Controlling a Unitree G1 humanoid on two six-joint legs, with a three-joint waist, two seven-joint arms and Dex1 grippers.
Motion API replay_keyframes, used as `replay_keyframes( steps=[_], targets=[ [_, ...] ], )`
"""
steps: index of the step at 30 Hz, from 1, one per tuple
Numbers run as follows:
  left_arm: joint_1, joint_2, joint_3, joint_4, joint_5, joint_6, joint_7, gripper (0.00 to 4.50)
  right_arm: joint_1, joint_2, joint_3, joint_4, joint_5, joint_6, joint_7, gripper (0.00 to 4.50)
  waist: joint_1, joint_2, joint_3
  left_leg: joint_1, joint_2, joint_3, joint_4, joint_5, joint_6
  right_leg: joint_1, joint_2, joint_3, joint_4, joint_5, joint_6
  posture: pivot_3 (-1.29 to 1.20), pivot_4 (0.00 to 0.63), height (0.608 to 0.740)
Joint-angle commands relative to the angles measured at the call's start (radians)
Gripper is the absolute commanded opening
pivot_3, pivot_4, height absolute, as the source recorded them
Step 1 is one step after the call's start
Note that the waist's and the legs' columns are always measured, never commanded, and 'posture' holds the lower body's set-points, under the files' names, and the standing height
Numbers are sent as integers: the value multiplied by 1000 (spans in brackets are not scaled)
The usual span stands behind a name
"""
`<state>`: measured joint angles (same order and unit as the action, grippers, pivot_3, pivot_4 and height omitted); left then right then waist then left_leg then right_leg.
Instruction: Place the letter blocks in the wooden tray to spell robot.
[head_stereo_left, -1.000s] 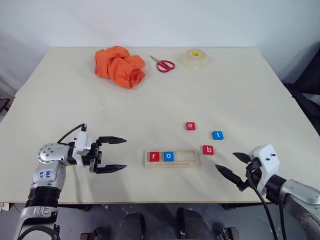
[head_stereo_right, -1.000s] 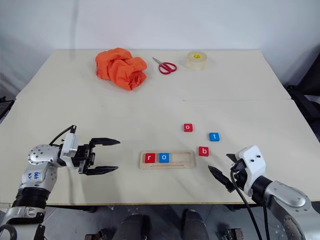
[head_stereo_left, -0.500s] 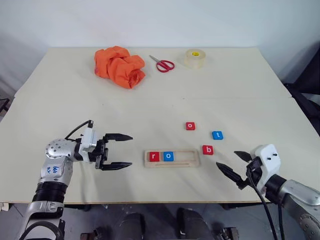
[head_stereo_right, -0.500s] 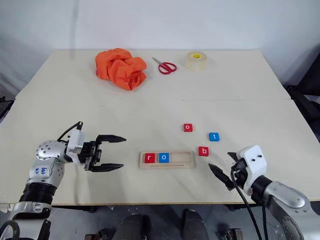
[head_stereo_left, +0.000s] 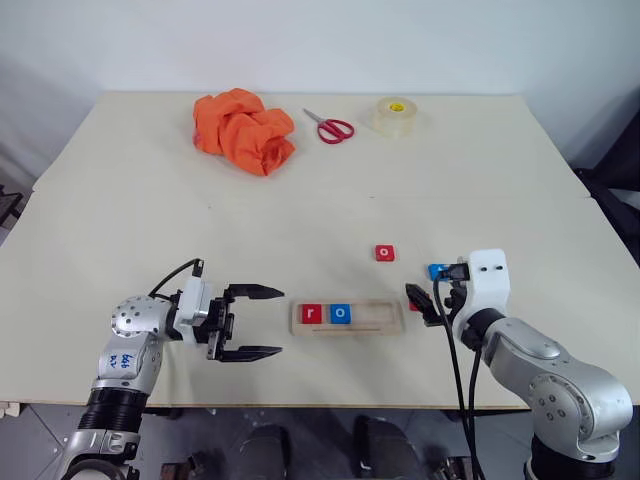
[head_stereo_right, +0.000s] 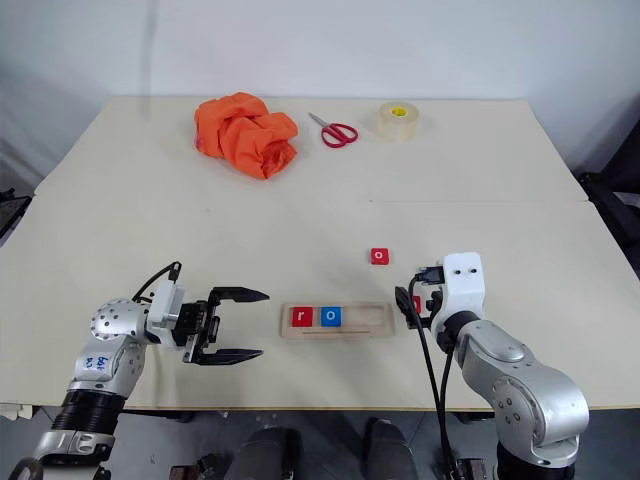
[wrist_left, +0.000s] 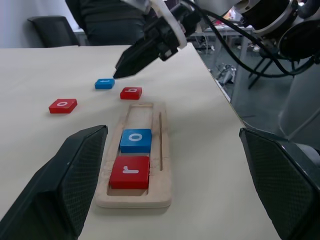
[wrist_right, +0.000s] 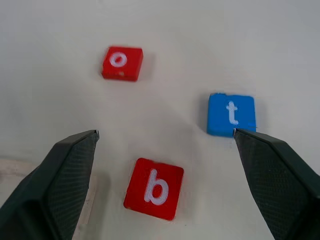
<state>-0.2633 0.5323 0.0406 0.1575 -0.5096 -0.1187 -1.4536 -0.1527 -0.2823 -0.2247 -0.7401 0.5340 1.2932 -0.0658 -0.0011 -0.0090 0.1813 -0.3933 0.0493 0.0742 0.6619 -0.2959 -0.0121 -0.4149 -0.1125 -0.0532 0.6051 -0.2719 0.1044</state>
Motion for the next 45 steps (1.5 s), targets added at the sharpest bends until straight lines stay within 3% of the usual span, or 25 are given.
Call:
replay_keyframes(
  steps=[1,28,32,38,45],
  targets=[
    [20,1,17,-56,-29,3,8,4483,7,30,0,-63,-27,59,-41,4500,-2,0,0,0,0,0,0,0,0,0,0,0,0,0,0,0,150,740],
    [25,-34,7,-47,-15,-15,27,4483,-13,59,75,8,-156,117,20,4500,-4,0,0,0,1,0,-1,0,0,0,1,0,-2,0,0,0,150,740],
    [27,-35,8,-47,-15,-17,27,4500,-9,72,69,14,-180,127,16,3676,-4,0,0,0,1,0,-1,-1,0,0,1,0,-2,0,0,0,150,740],
    [41,-30,12,-52,-24,-13,18,4500,-4,73,67,4,-201,104,28,1590,-4,0,0,0,1,0,-1,-1,0,0,1,0,-3,0,0,0,150,740],
    [35,-7,29,-10,-32,-12,-16,4500,12,46,-9,-118,-184,192,79,1463,-3,0,0,-3,1,0,-1,-1,0,-2,1,-1,-4,0,0,0,150,740]
  ],
)
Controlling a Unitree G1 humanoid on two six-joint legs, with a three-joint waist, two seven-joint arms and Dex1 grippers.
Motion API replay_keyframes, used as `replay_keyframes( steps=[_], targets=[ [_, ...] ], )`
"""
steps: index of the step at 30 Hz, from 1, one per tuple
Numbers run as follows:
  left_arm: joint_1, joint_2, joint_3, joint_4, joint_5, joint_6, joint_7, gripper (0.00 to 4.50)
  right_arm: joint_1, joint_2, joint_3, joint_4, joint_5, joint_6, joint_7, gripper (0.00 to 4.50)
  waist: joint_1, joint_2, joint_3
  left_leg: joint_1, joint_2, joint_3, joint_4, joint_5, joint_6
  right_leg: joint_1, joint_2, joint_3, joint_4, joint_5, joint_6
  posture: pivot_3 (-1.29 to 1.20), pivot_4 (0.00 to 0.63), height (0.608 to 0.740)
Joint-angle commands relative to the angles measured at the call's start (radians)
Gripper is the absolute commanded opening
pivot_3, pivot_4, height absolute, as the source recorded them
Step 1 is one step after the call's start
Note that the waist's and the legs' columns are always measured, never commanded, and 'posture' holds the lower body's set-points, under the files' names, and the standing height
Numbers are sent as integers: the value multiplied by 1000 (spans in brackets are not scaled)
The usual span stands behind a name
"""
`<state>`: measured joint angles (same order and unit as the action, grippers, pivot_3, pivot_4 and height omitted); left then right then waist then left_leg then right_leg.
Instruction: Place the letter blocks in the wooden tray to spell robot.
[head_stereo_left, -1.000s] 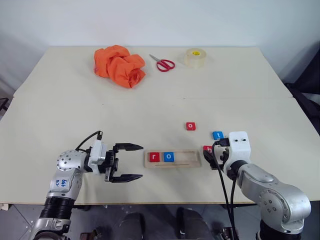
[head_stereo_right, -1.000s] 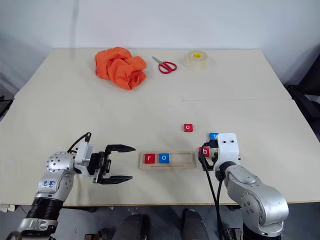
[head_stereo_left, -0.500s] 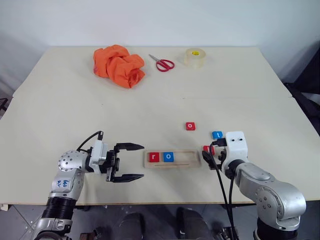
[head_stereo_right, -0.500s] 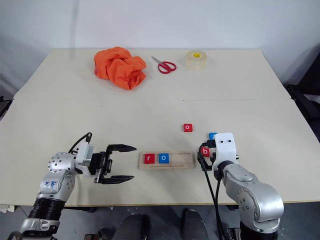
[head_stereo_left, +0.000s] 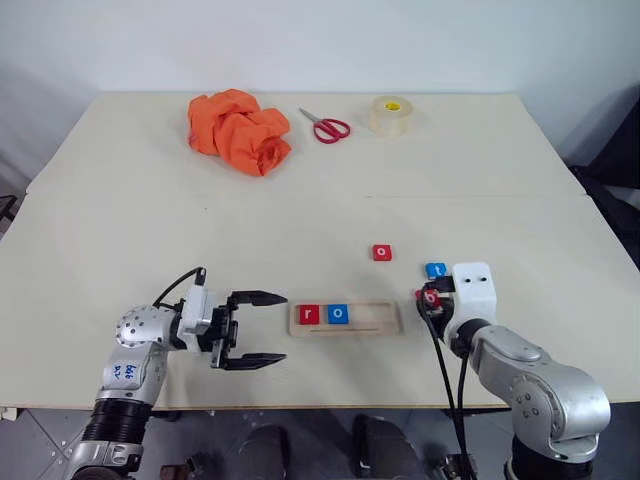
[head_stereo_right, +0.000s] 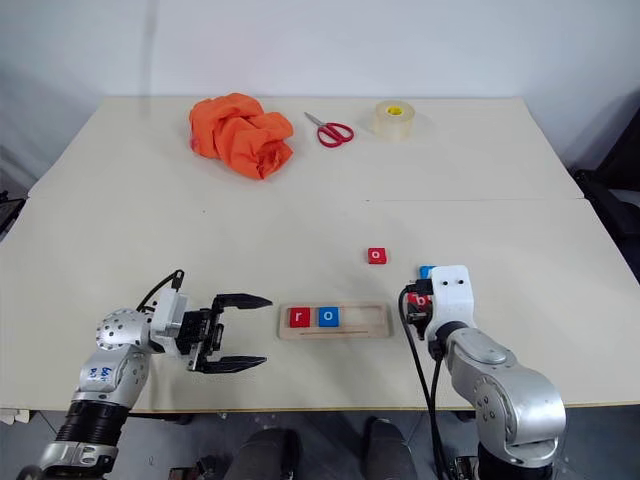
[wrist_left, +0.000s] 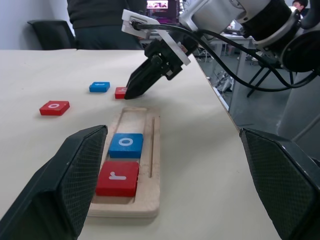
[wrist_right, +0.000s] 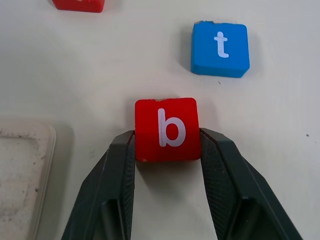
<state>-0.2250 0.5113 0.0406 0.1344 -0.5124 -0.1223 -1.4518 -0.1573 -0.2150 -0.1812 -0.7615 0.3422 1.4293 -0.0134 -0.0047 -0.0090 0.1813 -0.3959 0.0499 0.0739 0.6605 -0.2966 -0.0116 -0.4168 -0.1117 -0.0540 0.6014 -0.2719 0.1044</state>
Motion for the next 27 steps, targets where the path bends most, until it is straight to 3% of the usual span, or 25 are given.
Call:
replay_keyframes(
  steps=[1,4,10,17,19,24,27],
  targets=[
    [-7,16,32,22,-29,-9,-23,4500,23,-24,-64,-119,11,79,36,1463,1,0,0,-2,0,0,0,0,0,-2,0,0,0,0,0,0,150,740],
    [-29,23,42,67,-19,-23,-35,4500,55,-7,-84,-184,13,131,61,1463,2,0,0,-10,0,0,0,0,0,-10,0,0,2,0,1,0,150,740],
    [-67,25,49,124,-10,-44,-49,4500,78,50,-94,-218,-18,156,64,1463,-2,0,0,-10,0,1,0,0,0,-11,1,1,2,0,1,0,150,740],
    [-85,26,50,145,-10,-50,-61,4500,37,30,-128,-239,8,154,142,3887,-1,0,0,-10,0,1,0,0,0,-11,1,1,3,0,1,0,150,740],
    [-87,28,50,149,-10,-52,-65,4500,40,-71,-127,-241,45,141,224,4461,0,0,0,-10,0,1,0,0,0,-11,1,1,2,0,1,0,150,740],
    [-90,36,55,159,-11,-59,-71,4500,37,-431,-96,-168,135,-11,492,4461,1,0,0,-10,-1,1,0,0,1,-10,0,1,1,1,1,0,150,740],
    [-81,39,57,158,-11,-63,-75,4500,37,-687,8,-24,148,-292,799,4461,-1,-1,0,-10,-1,1,1,0,1,-10,1,1,0,1,2,0,150,740]
  ],
)
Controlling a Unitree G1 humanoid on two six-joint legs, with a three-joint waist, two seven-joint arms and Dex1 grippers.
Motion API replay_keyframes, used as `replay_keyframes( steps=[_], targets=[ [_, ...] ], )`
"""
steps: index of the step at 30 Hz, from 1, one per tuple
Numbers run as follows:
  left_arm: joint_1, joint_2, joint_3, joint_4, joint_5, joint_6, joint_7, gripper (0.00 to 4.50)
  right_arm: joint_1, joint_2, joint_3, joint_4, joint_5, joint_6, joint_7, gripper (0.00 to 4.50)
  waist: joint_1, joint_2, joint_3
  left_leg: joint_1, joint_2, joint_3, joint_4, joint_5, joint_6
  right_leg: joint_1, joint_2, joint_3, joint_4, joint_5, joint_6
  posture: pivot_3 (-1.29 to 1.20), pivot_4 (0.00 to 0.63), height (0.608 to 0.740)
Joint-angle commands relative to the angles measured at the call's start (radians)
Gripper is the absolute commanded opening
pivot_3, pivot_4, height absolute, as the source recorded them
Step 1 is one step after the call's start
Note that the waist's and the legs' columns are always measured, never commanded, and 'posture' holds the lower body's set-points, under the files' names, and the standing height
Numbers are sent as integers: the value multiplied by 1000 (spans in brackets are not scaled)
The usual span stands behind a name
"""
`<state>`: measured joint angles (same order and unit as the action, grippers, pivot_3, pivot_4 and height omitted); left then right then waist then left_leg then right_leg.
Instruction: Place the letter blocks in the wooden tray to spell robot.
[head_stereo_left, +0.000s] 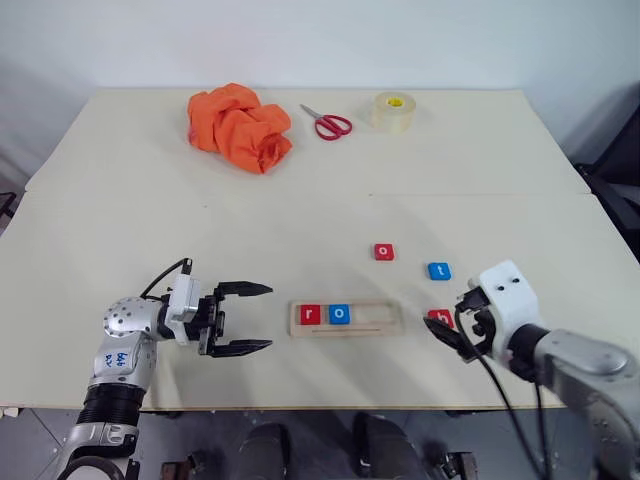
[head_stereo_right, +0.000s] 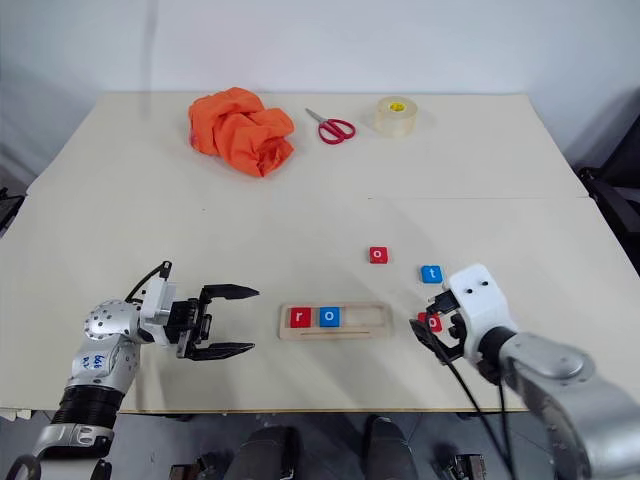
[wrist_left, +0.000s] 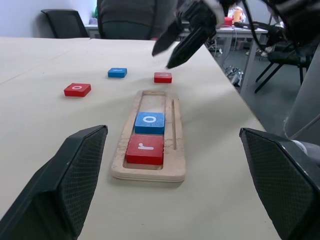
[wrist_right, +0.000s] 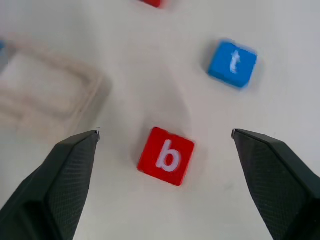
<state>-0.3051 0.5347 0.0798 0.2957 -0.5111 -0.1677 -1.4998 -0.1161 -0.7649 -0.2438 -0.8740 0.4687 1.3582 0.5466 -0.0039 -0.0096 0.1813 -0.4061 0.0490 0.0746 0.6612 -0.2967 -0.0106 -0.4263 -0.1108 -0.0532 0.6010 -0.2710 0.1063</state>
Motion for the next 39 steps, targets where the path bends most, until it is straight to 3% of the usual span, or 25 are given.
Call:
replay_keyframes(
  steps=[1,7,12,17,18,21,27,33,39],
  targets=[
    [2,17,18,-5,-13,-19,-27,4500,-3,-185,88,147,6,-303,294,4461,-3,-1,0,0,0,0,0,0,0,0,1,0,0,0,0,0,150,740],
    [24,26,24,1,-19,-36,-40,4500,-84,-359,290,487,-155,-745,580,4461,-1,-2,1,0,1,2,1,0,0,0,1,1,0,1,2,0,150,740],
    [51,34,36,-14,-21,-47,-26,4500,-252,-312,442,760,-286,-927,659,4461,-1,-3,2,1,1,4,3,0,0,0,1,2,0,2,3,0,150,740],
    [65,38,49,-35,-23,-48,-8,4500,-340,-255,505,901,-352,-997,695,4461,1,-3,1,1,1,4,4,0,0,-1,1,2,2,2,3,0,150,740],
    [68,38,51,-41,-22,-46,-1,4500,-348,-244,508,918,-358,-1016,701,4297,1,-3,1,1,1,4,5,0,-1,0,0,2,2,2,3,0,150,740],
    [70,36,56,-50,-18,-47,9,4500,-354,-224,502,927,-365,-1028,703,3564,-2,-4,1,1,1,4,6,0,-1,0,0,2,3,2,3,0,150,740],
    [71,36,58,-57,-17,-43,18,4500,-347,-210,488,897,-362,-1020,695,1531,-2,-4,1,3,1,4,7,2,-3,0,0,3,7,3,1,0,150,740],
    [67,35,54,-56,-19,-40,14,4500,-352,-233,432,780,-331,-938,691,1463,-1,-4,1,3,2,4,6,3,-4,-1,0,3,10,3,0,0,150,740],
    [46,32,47,-28,-10,-45,4,4500,-428,-179,430,616,-270,-703,639,1463,1,-4,1,2,1,4,6,3,-4,-2,0,3,9,3,0,0,150,740]
  ],
)
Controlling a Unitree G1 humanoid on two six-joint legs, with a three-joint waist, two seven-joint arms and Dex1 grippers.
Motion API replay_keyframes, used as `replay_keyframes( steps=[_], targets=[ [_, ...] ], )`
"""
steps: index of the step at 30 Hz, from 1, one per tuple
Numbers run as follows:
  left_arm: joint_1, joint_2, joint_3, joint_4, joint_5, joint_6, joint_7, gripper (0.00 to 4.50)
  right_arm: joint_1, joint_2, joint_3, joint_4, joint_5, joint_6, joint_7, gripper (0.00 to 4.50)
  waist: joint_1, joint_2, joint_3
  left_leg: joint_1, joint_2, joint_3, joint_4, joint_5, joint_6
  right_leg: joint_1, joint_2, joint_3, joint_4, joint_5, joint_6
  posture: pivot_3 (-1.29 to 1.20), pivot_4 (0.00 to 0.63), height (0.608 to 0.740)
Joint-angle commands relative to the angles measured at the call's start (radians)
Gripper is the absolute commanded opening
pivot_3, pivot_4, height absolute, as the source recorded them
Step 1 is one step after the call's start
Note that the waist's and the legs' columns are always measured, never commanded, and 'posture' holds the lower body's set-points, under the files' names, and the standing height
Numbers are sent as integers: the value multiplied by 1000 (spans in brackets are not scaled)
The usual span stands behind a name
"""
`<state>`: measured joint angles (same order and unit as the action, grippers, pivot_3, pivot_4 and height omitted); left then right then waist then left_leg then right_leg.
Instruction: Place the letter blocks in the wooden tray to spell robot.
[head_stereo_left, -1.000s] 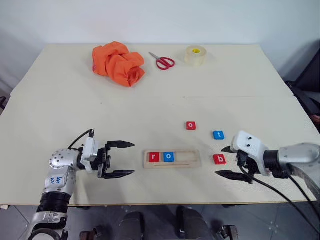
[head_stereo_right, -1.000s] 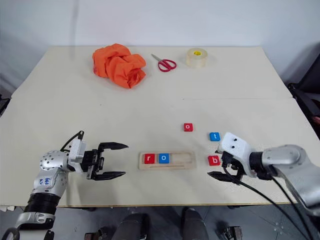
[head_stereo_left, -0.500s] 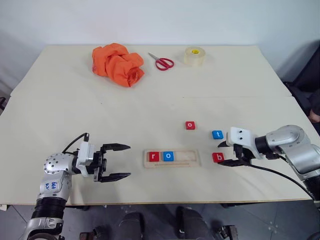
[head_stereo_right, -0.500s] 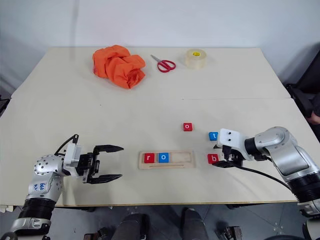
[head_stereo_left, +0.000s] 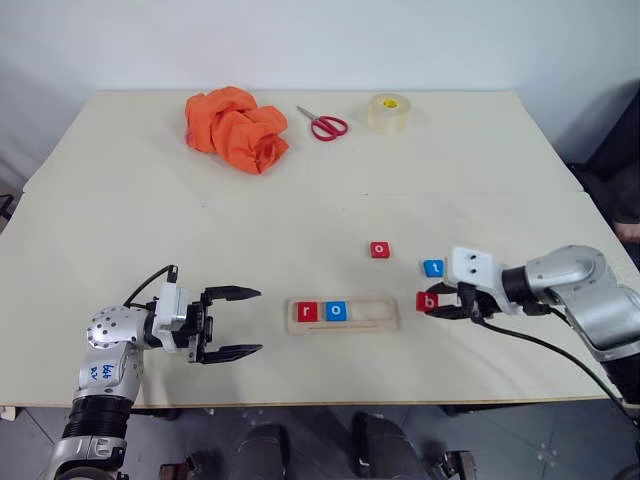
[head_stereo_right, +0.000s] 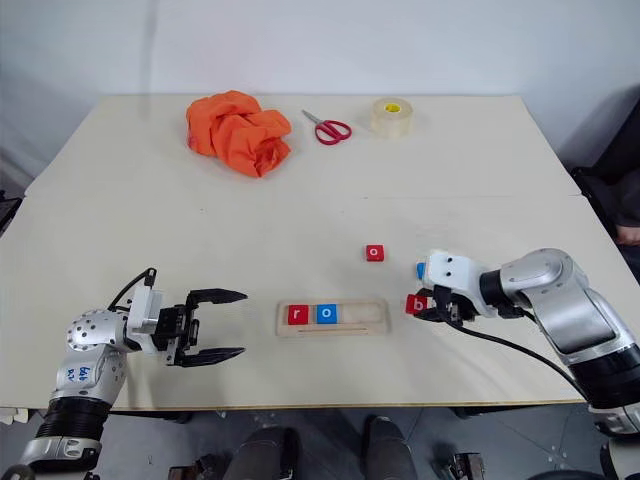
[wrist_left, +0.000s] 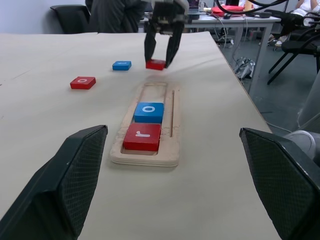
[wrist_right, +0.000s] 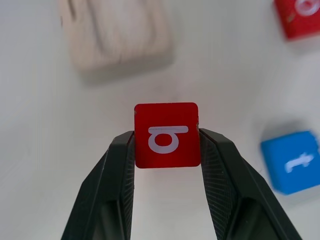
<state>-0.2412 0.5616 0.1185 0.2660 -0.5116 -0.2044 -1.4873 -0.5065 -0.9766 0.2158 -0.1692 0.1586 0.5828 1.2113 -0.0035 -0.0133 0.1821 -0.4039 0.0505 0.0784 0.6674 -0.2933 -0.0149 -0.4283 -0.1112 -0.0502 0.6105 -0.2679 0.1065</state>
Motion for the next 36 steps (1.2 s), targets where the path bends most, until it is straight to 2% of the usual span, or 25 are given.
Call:
replay_keyframes(
  steps=[1,6,13,23,32,33,36],
  targets=[
    [-24,4,6,7,-8,-10,-10,4500,-56,54,-19,-111,45,104,-42,1463,-1,0,0,0,0,0,0,0,0,0,0,0,0,0,0,0,150,740],
    [-56,-8,-4,30,1,-18,-15,4500,-141,141,111,-153,7,197,-77,1463,0,0,0,0,0,-1,0,0,0,0,0,0,1,0,0,0,150,740],
    [-49,-11,-1,20,-7,-23,-19,4500,-246,190,248,-104,-48,225,-73,1463,0,0,0,-1,-1,0,0,-1,1,0,-1,0,0,0,0,0,150,740],
    [4,24,26,-5,-23,-23,-33,4500,-254,202,300,-139,-45,231,-29,1463,-2,0,0,-1,-1,0,0,-1,1,-1,0,0,0,0,0,0,150,740],
    [-7,11,20,-9,-15,-26,-11,4500,-266,221,330,-125,-62,220,-26,1463,-1,0,0,-1,-1,0,0,-1,1,-1,0,0,0,0,0,0,150,740],
    [-7,10,21,-9,-15,-26,-11,4500,-266,220,331,-126,-64,219,-24,2180,-1,0,0,-1,-1,0,0,-1,1,0,0,0,0,0,0,0,150,740],
    [-9,11,22,-4,-14,-27,-12,4500,-270,224,328,-129,-68,222,-29,3100,-1,0,0,-1,-1,0,0,-1,1,-1,0,0,0,0,0,0,150,740]
  ],
)
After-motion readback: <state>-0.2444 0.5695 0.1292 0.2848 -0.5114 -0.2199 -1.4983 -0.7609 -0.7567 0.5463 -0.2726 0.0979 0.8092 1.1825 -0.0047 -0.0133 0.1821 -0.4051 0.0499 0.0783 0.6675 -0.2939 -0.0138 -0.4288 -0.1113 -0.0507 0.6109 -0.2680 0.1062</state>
